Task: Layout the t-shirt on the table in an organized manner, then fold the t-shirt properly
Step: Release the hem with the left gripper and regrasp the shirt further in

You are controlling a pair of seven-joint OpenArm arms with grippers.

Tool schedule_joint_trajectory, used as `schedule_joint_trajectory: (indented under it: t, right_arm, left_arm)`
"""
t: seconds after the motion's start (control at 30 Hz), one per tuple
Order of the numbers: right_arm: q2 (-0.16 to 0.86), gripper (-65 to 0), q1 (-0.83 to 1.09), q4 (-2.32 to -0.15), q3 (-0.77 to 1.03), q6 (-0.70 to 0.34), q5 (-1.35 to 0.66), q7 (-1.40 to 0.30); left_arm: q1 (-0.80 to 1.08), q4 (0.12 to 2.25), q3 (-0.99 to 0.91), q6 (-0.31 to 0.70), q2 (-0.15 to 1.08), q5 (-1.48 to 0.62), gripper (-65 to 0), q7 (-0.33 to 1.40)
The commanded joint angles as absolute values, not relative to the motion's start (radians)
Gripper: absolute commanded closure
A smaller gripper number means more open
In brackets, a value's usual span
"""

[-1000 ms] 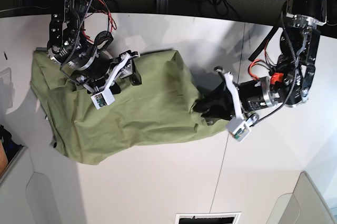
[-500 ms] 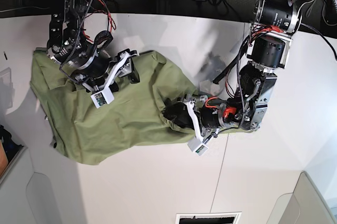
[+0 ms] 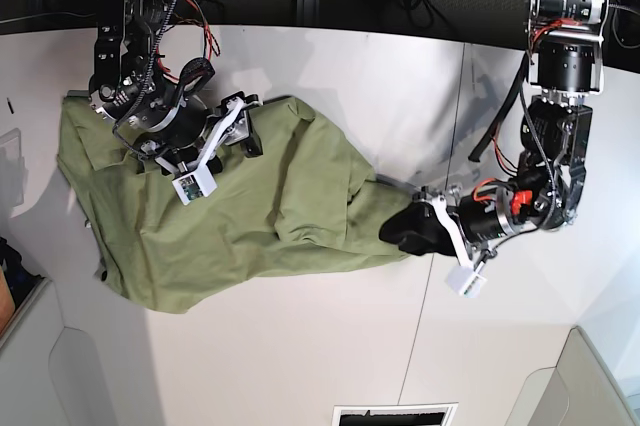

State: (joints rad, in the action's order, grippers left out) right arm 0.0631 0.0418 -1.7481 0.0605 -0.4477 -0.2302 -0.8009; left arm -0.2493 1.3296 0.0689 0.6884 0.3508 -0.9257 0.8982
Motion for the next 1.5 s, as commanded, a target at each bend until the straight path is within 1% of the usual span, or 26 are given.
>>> schedule_joint_trajectory:
  t: [0.0, 0.07, 0.23, 0.3, 0.47, 0.6, 0.7, 0.87, 0.93, 1.13, 1.3, 1.33, 1.4, 1.47]
  right_arm:
    - [0.064, -38.4, 0.031, -1.764, 0.062, -0.44, -0.242, -0.781]
    - [0.063, -38.4, 0.031, -1.763, 0.062, -0.44, -0.242, -0.782]
    - [0.063, -38.4, 0.031, -1.754, 0.062, -0.44, -0.242, -0.782]
    - [0.063, -38.4, 0.031, -1.743, 0.062, -0.44, -0.242, -0.782]
    - [0.064, -38.4, 0.031, -1.715, 0.062, -0.44, -0.243, -0.781]
    - [0.064, -38.4, 0.03, -1.711, 0.061, -0.441, -0.247, -0.781]
    - [0.064, -38.4, 0.03, -1.711, 0.061, -0.441, -0.251, -0.778]
    - [0.064, -38.4, 0.031, -1.711, 0.061, -0.441, -0.25, -0.779]
    - [0.064, -38.4, 0.031, -1.711, 0.061, -0.441, -0.25, -0.779]
    - [0.063, -38.4, 0.03, -1.711, 0.061, -0.441, -0.251, -0.773]
    - [0.064, -38.4, 0.031, -1.711, 0.061, -0.441, -0.25, -0.763]
    - [0.064, -38.4, 0.031, -1.711, 0.061, -0.441, -0.25, -0.763]
    - [0.064, -38.4, 0.03, -1.711, 0.061, -0.441, -0.251, -0.763]
    - [0.064, -38.4, 0.03, -1.711, 0.061, -0.441, -0.251, -0.762]
  left_arm:
    - [-0.26, 1.349, 0.065, 0.698, 0.345, -0.954, -34.6, 0.875]
    - [-0.233, 1.349, 0.065, 0.698, 0.319, -0.931, -34.6, 0.849]
    - [-0.216, 1.331, 0.065, 0.686, 0.264, -0.715, -34.6, 0.722]
    - [-0.216, 1.32, 0.065, 0.677, 0.259, -0.696, -34.6, 0.691]
    - [-0.216, 1.32, 0.065, 0.676, 0.237, -0.666, -34.6, 0.69]
    - [-0.216, 1.32, 0.071, 0.637, 0.196, -0.617, -34.6, 0.676]
    - [-0.216, 1.318, 0.093, 0.63, 0.177, -0.572, -34.6, 0.653]
    - [-0.217, 1.29, 0.143, 0.546, 0.177, -0.453, -34.6, 0.576]
    - [-0.22, 1.269, 0.143, 0.515, 0.177, -0.443, -34.6, 0.558]
    - [-0.227, 1.248, 0.143, 0.515, 0.162, -0.456, -34.5, 0.57]
    - [-0.235, 1.254, 0.143, 0.593, 0.145, -0.529, -34.3, 0.589]
    - [-0.235, 1.254, 0.143, 0.602, 0.141, -0.536, -33.4, 0.59]
    - [-0.236, 1.254, 0.143, 0.619, 0.127, -0.538, -26.7, 0.603]
    - [-0.235, 1.254, 0.143, 0.648, 0.116, -0.543, -21.9, 0.611]
